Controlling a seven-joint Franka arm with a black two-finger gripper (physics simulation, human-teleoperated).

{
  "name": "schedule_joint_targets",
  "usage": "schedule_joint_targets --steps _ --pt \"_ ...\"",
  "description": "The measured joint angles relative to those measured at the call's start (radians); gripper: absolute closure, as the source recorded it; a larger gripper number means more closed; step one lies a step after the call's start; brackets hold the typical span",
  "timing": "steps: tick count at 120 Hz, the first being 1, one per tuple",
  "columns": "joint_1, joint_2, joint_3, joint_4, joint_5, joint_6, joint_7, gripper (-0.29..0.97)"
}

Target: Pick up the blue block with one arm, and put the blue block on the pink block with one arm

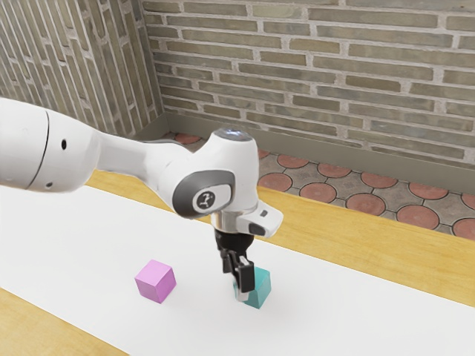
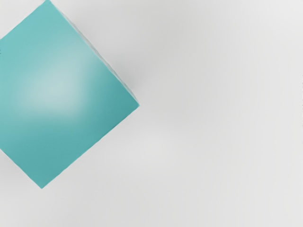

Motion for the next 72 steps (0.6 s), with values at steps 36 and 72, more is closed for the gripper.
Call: schedule_joint_targets --steps 36,72 --pt "0.035 0.005 0.0 -0.021 -0.056 0.08 -0.217 0.0" --pt "0.047 0.113 0.005 0.034 -0.046 0.098 -0.333 0.0"
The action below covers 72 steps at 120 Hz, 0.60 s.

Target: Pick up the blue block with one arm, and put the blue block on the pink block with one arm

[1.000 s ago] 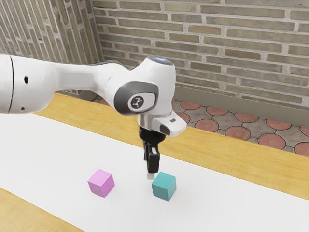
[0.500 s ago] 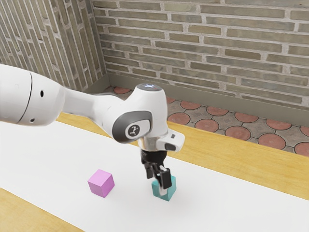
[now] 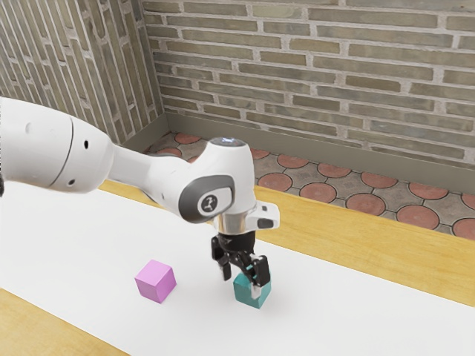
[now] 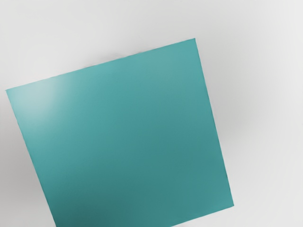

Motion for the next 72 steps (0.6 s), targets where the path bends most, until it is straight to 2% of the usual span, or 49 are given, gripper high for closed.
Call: schedule_joint_targets --steps 72 --pt "-0.004 0.149 0.019 0.124 0.051 0.005 -0.116 0.02"
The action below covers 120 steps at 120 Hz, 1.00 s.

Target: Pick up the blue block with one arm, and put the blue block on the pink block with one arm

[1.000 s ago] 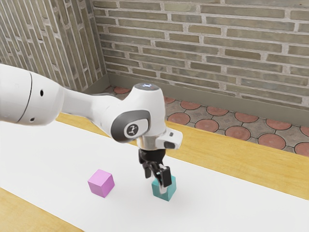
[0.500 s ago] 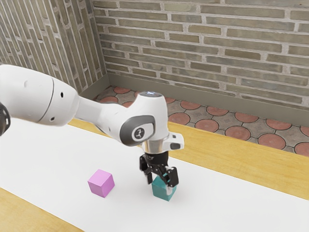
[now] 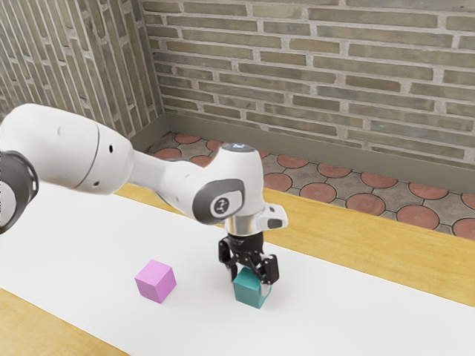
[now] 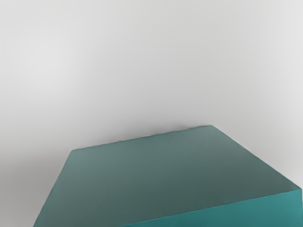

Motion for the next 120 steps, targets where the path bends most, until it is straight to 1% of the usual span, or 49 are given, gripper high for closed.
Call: schedule_joint_targets --steps 27,47,77,84,99,108,120 --pt "-0.01 0.014 0.001 0.009 0.009 0.001 -0.023 0.11" --pt "-0.016 0.015 0.001 0.011 0.012 0.001 -0.035 0.21" --pt "-0.029 0.014 0.0 0.02 0.035 0.001 -0.049 0.24" --pt "-0.027 -0.006 0.0 0.019 0.037 0.0 -0.049 0.27" --pt "-0.02 -0.051 -0.003 -0.015 0.039 0.0 -0.041 0.29" --pt "-0.019 -0.115 -0.003 -0.046 0.04 -0.014 -0.031 0.3" --pt "0.041 -0.194 -0.012 -0.111 0.035 -0.034 0.009 0.3"
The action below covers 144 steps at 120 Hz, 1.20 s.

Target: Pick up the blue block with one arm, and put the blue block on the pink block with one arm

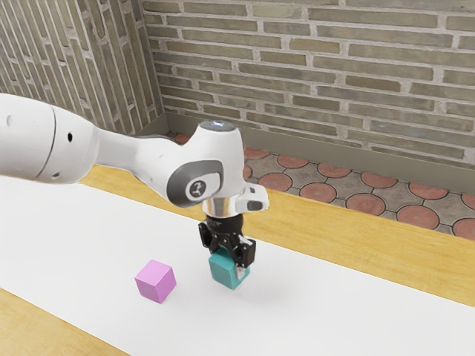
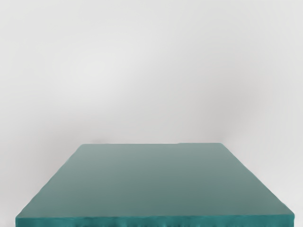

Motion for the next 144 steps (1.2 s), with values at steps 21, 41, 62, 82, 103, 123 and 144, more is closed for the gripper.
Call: schedule_joint_targets --steps 21,41,62,82,103,123,144 --pt "0.248 -0.091 -0.169 -0.096 -0.008 -0.022 0.113 0.3" --pt "0.364 -0.171 -0.204 -0.18 -0.033 -0.034 0.232 0.29" --pt "0.449 -0.187 -0.208 -0.201 -0.042 -0.045 0.332 0.29" --pt "0.491 -0.194 -0.207 -0.224 -0.071 -0.05 0.396 0.29" --pt "0.51 -0.207 -0.207 -0.243 -0.087 -0.052 0.426 0.29" --pt "0.523 -0.222 -0.208 -0.258 -0.092 -0.053 0.424 0.28" --pt "0.522 -0.22 -0.211 -0.256 -0.093 -0.053 0.389 0.28"
